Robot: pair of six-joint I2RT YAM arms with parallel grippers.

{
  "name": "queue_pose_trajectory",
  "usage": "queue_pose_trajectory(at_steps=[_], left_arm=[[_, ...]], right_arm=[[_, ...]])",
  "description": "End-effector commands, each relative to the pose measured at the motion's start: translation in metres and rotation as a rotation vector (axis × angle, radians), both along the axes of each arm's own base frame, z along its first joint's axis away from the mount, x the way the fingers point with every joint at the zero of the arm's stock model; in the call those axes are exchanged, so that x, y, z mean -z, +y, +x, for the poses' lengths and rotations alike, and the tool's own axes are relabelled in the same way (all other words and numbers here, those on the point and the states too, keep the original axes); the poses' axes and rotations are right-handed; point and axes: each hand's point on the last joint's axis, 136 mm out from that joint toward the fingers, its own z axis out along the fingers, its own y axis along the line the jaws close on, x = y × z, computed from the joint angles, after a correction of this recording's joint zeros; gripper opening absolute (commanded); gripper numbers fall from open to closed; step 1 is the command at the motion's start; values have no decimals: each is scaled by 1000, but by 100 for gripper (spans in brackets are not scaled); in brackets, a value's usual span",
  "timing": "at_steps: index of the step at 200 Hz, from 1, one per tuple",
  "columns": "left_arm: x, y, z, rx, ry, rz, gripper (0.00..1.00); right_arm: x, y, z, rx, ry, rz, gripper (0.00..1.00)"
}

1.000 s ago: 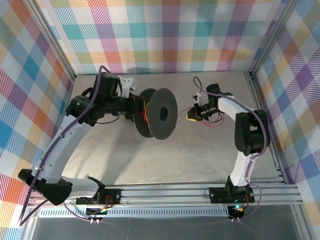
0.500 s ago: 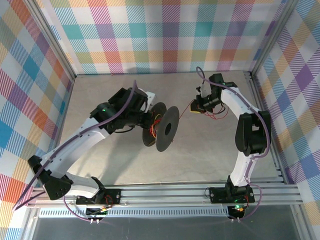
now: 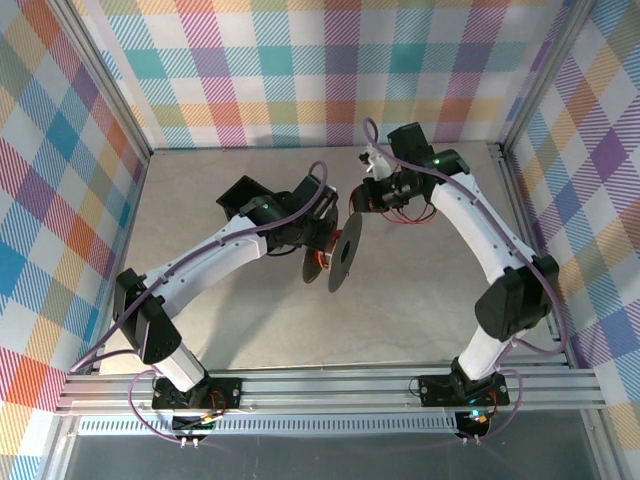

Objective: Wrap the cables

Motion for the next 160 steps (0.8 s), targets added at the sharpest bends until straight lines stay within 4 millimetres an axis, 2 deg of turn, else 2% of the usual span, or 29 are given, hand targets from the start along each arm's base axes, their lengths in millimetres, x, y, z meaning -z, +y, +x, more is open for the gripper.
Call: queue_pose_trajectory(at_steps=[1,29,80,110,121,147,160], left_arm=[[25,24,-5,-66,91,97,0],[20,25,7,-127,84,46,0],[15,33,23,-201,45,96,0],[14,40,26,-237,30,105,0],[12,43,29,-257,23,90,0],[4,51,38,-325,-4,48,0],[-1,55,43,-358,-23,29,0]], right_arm=[[-58,10,-18,-24,-117,133,0],[-52,22,-37,-58,-113,116,0],[-56,45,-74,-140,-137,86,0],[-29,32,-64,-81,-127,-29,0],[-29,40,-73,-123,-97,25,0],[-43,68,-102,-248,-73,214,0],[-43,77,-113,-282,-57,240,0]])
